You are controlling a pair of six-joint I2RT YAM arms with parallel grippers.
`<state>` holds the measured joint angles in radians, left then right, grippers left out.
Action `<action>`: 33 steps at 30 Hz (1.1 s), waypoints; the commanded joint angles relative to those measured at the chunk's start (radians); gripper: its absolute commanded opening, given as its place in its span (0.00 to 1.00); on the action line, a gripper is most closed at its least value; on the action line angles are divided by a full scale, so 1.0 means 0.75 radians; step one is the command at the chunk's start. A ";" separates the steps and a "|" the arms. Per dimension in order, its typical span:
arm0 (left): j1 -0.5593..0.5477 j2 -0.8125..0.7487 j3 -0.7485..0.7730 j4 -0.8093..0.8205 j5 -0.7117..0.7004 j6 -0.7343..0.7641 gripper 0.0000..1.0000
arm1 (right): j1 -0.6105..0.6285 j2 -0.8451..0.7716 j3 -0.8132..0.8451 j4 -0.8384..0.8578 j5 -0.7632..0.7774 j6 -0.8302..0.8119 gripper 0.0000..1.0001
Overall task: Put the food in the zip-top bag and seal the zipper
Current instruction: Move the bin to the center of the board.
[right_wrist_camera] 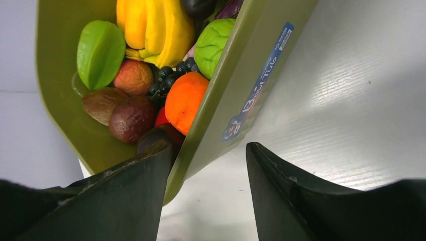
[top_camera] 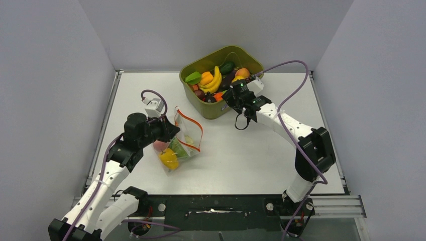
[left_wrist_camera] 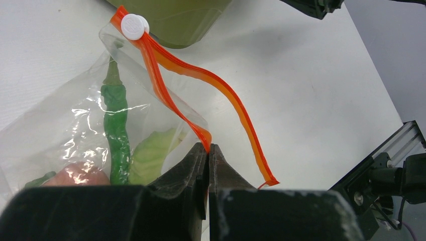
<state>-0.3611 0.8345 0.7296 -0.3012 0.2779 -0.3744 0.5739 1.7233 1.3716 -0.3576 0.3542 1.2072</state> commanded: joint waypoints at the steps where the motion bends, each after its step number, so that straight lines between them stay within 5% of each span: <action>1: 0.003 -0.030 0.019 0.083 0.021 0.037 0.00 | -0.006 0.053 0.109 0.034 -0.023 -0.080 0.55; 13: 0.003 -0.046 0.017 0.065 -0.001 0.047 0.00 | -0.038 0.079 0.086 -0.033 -0.094 -0.405 0.34; 21: 0.003 -0.045 0.018 0.060 -0.002 0.051 0.00 | -0.098 -0.008 0.021 -0.124 -0.050 -0.544 0.30; 33: 0.005 -0.035 0.022 0.057 0.002 0.055 0.00 | -0.248 -0.190 -0.140 -0.209 -0.211 -1.050 0.28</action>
<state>-0.3603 0.8207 0.7296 -0.3031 0.2729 -0.3534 0.4232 1.6539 1.3312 -0.4179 0.2302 0.6559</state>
